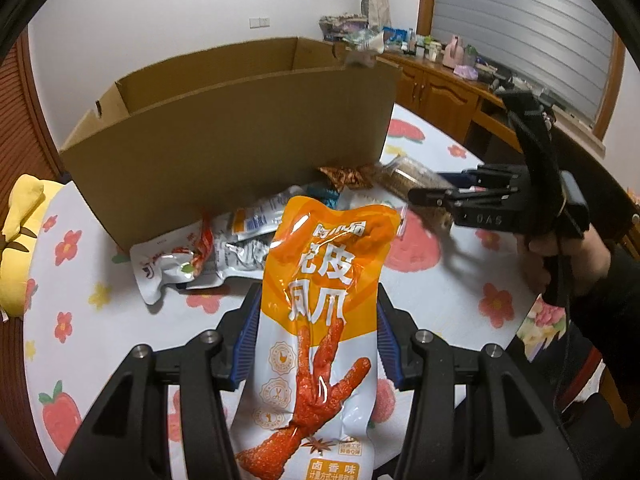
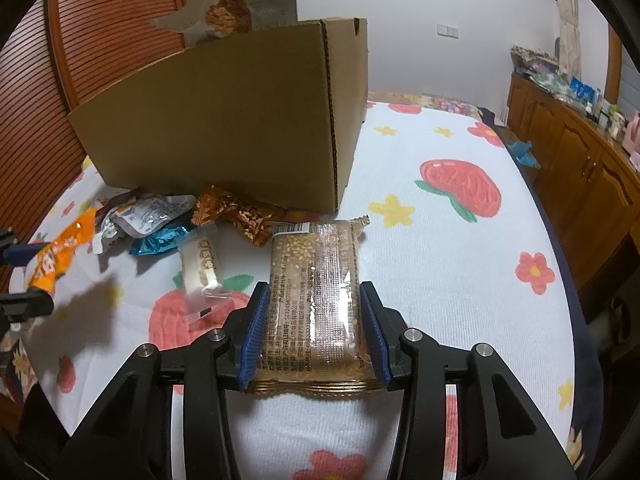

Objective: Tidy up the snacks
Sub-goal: 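Lift both held packets and carry them over the cardboard box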

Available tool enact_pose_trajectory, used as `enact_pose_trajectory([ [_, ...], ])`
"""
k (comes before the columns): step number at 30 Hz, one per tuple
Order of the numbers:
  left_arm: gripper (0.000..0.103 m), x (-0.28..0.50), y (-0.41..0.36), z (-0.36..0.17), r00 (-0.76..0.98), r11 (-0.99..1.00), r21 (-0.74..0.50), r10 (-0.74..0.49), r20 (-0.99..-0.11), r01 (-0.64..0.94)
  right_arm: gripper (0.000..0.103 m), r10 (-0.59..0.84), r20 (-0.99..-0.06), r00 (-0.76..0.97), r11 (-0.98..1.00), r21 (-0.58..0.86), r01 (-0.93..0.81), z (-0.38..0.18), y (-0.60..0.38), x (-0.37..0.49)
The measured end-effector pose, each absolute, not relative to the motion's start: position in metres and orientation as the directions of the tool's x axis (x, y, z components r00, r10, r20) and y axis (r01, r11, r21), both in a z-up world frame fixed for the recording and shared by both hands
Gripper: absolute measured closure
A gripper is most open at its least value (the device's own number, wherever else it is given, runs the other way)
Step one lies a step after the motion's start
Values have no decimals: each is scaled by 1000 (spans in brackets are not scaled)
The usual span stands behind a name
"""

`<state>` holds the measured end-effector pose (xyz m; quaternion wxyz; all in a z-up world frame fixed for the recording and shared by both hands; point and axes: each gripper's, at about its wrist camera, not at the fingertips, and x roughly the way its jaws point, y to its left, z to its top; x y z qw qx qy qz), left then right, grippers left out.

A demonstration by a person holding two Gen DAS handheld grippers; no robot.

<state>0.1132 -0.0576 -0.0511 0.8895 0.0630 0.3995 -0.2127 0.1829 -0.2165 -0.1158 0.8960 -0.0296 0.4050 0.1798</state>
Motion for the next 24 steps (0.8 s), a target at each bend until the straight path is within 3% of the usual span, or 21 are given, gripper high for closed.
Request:
enact_pose_trajectory([
  [24, 52, 116, -50, -12, 672, 912, -34, -327, -665, 409, 61, 264, -672, 692, 952, 67, -298, -105, -223, 169],
])
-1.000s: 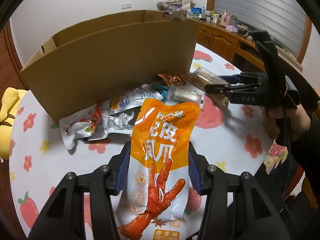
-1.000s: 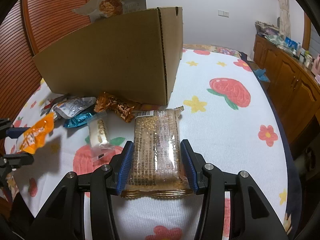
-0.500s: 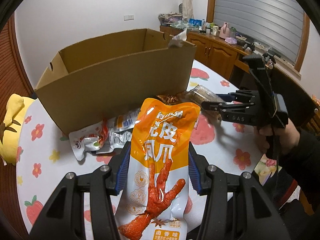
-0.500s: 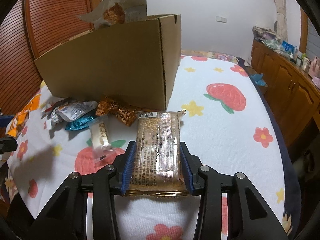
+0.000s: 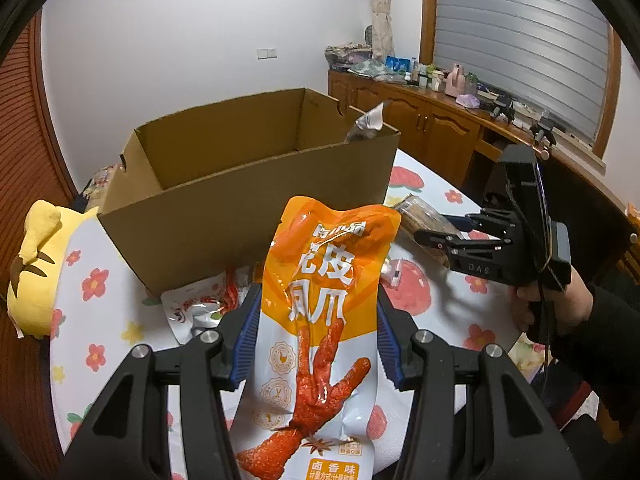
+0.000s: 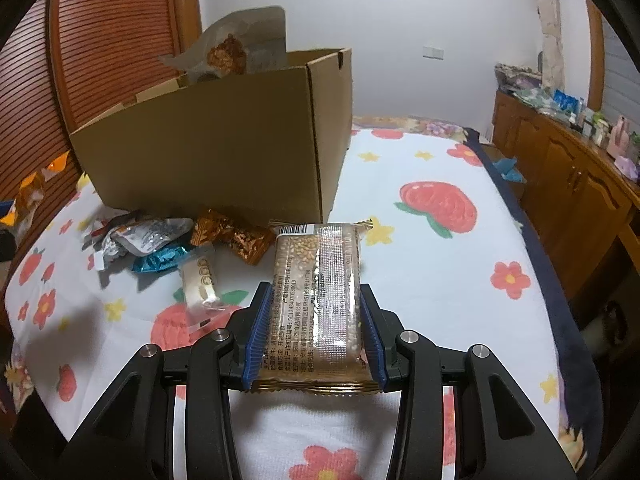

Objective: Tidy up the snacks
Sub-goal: 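Lift both held packets and carry them over the cardboard box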

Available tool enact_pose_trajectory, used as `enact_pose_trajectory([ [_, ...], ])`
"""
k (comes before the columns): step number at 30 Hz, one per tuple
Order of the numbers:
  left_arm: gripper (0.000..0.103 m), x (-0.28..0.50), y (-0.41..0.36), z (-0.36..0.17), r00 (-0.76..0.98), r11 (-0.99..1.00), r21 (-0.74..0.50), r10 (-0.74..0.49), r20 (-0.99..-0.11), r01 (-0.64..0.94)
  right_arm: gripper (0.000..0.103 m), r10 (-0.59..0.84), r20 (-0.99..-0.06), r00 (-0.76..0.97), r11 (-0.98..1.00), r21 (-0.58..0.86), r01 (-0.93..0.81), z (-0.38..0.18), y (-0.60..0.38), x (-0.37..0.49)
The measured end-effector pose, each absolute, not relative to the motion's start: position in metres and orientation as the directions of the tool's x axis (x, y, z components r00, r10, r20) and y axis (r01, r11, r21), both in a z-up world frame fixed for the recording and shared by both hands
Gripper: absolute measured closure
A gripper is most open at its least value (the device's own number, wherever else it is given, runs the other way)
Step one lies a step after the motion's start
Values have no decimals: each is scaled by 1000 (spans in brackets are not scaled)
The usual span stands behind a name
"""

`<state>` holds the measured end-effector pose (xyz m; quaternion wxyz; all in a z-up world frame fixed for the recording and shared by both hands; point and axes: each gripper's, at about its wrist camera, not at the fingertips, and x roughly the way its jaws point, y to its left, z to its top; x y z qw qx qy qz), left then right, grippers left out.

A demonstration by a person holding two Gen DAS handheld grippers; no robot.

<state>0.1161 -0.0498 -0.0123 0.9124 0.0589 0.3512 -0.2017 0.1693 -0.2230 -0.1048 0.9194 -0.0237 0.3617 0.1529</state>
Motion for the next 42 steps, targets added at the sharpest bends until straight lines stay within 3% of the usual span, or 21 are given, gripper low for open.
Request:
enact_pose_trajectory([
  [10, 52, 118, -41, 1, 701, 922, -31, -316, -640, 387, 61, 230, -667, 709, 953, 7, -303, -95, -224, 153],
  [26, 52, 135, -31, 30, 747, 934, -9, -291, -597, 356, 61, 323, -546, 773, 932, 39, -361, -14, -224, 126],
  [42, 52, 203, -15, 45, 765, 953, -3, -246, -595, 304, 61, 382, -505, 774, 906, 39, -422, 21, -190, 186],
])
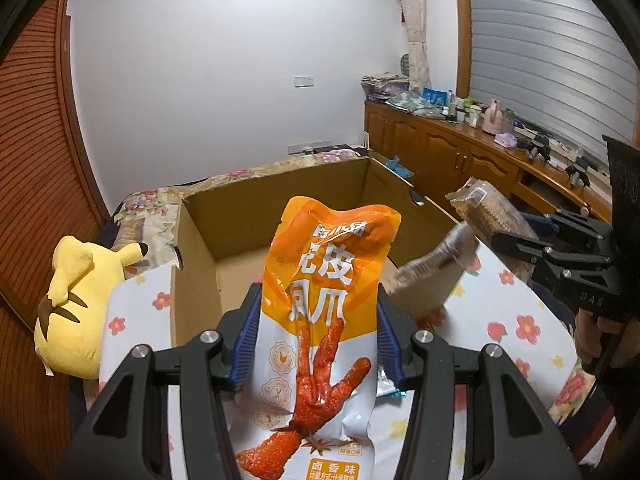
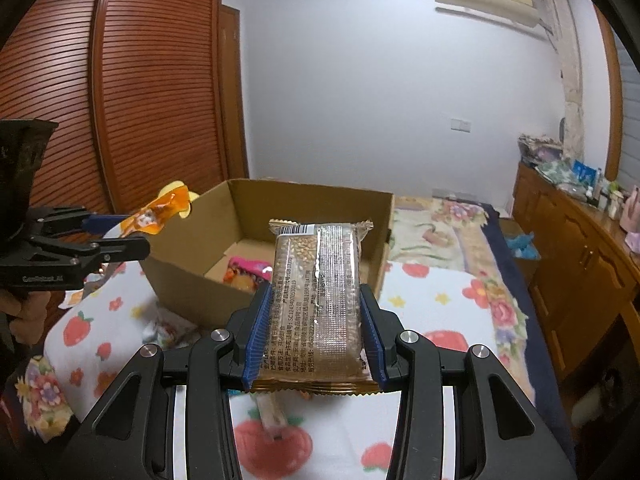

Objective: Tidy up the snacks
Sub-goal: 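Lift both held packets and carry them over the cardboard box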

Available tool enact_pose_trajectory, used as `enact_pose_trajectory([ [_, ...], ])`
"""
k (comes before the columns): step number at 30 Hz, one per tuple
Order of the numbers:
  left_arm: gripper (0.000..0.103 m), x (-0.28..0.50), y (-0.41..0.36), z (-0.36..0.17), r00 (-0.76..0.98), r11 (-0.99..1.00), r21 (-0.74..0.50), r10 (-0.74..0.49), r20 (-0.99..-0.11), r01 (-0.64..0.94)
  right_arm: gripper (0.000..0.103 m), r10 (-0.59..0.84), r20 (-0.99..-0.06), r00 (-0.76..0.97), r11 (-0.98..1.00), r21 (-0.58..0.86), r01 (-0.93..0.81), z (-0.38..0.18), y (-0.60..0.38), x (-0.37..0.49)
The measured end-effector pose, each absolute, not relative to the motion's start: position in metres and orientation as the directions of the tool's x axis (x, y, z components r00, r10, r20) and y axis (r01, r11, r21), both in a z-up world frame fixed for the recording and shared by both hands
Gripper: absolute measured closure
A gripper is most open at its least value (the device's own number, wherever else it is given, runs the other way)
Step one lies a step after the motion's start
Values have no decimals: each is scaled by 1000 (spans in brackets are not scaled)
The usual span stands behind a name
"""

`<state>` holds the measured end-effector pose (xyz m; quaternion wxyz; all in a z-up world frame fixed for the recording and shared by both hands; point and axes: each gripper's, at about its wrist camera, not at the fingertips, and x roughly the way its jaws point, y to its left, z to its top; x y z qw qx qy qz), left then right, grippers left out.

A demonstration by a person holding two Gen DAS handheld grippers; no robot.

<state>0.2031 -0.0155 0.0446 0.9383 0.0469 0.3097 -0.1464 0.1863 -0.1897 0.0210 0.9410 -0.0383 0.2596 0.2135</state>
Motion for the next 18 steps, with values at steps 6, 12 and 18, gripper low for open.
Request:
enact_pose_trajectory([
  [6, 52, 231, -9, 46, 766, 959, -3, -229, -601, 284, 61, 406, -512, 757, 890, 35, -454, 26, -177, 213],
  [12, 52, 260, -11, 47, 763, 962, 1, -214, -610, 271, 61, 421, -525, 740, 876, 22, -482, 30, -163, 241],
  [18, 51, 287, -9, 42, 749, 967, -1, -198, -632, 256, 61, 414, -549, 727, 870, 2, -494, 27, -155, 261],
])
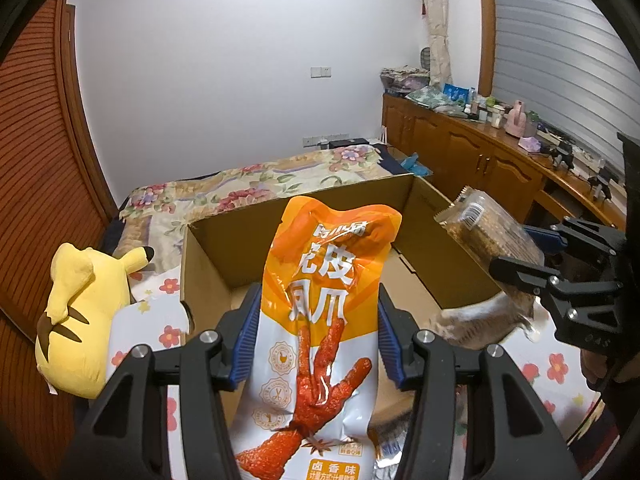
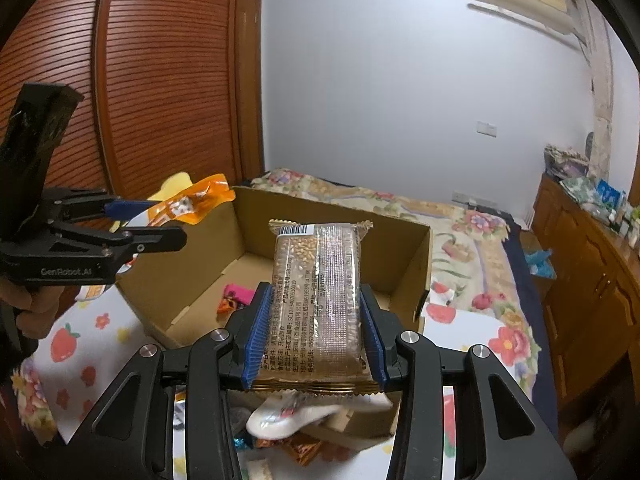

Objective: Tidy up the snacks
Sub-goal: 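Lift both held packets and carry them over the cardboard box, then open both grippers to release the packets into the box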

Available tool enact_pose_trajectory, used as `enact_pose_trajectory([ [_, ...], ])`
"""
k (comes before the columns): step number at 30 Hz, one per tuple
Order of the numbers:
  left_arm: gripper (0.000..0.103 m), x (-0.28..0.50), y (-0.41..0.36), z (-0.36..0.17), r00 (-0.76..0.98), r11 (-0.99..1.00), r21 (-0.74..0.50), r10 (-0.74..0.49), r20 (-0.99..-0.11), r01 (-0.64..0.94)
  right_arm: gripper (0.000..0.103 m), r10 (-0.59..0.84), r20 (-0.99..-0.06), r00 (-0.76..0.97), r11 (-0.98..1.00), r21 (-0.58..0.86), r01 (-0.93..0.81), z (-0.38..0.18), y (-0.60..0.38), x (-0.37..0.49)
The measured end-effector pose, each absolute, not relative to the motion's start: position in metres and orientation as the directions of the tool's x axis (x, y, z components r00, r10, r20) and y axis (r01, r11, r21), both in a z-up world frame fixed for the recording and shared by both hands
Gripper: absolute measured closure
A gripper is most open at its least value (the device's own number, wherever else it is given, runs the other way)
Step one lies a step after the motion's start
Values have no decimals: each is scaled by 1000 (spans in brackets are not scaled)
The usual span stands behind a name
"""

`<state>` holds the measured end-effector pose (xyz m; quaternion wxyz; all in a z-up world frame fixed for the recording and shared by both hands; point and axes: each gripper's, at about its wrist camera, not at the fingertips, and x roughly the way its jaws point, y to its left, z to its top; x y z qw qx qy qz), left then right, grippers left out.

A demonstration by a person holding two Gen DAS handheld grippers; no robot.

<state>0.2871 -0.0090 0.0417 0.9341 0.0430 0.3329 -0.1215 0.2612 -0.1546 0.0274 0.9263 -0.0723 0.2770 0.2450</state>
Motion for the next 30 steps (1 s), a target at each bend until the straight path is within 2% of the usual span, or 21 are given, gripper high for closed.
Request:
enact_pose_trajectory([
  [7, 50, 306, -6, 33, 736, 972, -13, -185, -652, 233, 54, 398, -573, 716, 876, 6, -482, 26, -155, 274],
  [17, 50, 295, -6, 37, 745, 969, -11, -198, -638, 248, 54, 395, -554, 732, 883, 9, -470, 36, -163, 262],
  [30, 50, 240, -8, 45, 767, 962, 2, -217, -603, 274, 53, 399, -536, 744, 885, 12, -466, 44, -164, 227],
])
